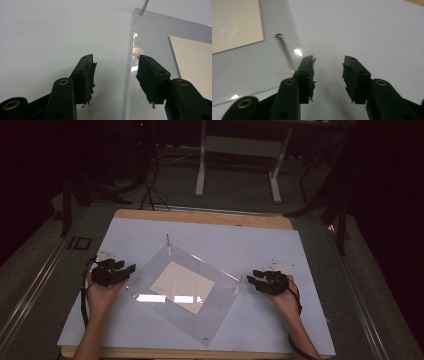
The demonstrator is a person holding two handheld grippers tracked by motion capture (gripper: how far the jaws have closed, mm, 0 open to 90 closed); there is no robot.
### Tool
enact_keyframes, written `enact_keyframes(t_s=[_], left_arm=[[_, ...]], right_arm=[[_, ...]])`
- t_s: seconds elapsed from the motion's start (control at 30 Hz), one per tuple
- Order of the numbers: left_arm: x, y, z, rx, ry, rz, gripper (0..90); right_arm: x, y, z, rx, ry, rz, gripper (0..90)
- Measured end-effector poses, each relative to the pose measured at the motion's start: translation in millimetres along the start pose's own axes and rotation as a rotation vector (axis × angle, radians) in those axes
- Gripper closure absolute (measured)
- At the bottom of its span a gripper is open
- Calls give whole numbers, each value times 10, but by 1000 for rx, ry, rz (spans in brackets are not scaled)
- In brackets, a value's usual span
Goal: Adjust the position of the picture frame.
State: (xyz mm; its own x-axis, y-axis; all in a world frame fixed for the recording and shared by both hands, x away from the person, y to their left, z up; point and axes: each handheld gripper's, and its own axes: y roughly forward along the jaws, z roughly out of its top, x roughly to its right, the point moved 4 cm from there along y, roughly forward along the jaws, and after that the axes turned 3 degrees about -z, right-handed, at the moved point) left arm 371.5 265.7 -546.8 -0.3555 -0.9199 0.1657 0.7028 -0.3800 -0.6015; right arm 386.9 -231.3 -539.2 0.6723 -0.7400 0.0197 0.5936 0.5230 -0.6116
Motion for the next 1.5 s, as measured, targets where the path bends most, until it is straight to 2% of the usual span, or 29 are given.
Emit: enact_keyframes(t_s=[0.13,0.23,0.4,0.53,0.63,0.8,0.93,1.0,1.03,1.1,1.23,1.27,1.3,1.33,1.5], left_arm=[[19,4,4,1,9,-7,473],[19,9,3,1,4,-20,478],[22,17,3,2,3,-25,479],[31,25,4,0,5,-27,478],[45,37,18,2,-8,-48,478],[77,47,35,6,-1,-60,479],[93,33,66,27,-2,-73,478],[93,32,84,20,-2,-81,478],[103,32,130,18,10,-84,478],[116,40,183,25,23,-89,480],[123,84,249,22,32,-98,480],[123,124,280,14,31,-116,481],[123,124,280,14,31,-116,488],[131,167,309,6,34,-140,490],[133,225,388,23,56,-155,487]], right_arm=[[-70,3,9,-6,-18,37,669],[-119,7,12,-2,-41,55,630],[-188,14,7,-12,-72,90,627],[-219,19,16,-4,-67,105,633],[-260,70,38,10,-48,116,662],[-314,149,51,8,-56,114,691],[-363,236,80,13,-55,90,754],[-367,248,87,14,-54,79,773],[-361,263,90,10,-45,62,836],[-342,263,83,13,-31,65,846],[-351,262,84,13,-46,56,849],[-348,262,81,16,-42,59,849],[-348,262,81,16,-42,59,849],[-348,261,80,17,-42,59,849],[-348,261,77,20,-39,61,849]])
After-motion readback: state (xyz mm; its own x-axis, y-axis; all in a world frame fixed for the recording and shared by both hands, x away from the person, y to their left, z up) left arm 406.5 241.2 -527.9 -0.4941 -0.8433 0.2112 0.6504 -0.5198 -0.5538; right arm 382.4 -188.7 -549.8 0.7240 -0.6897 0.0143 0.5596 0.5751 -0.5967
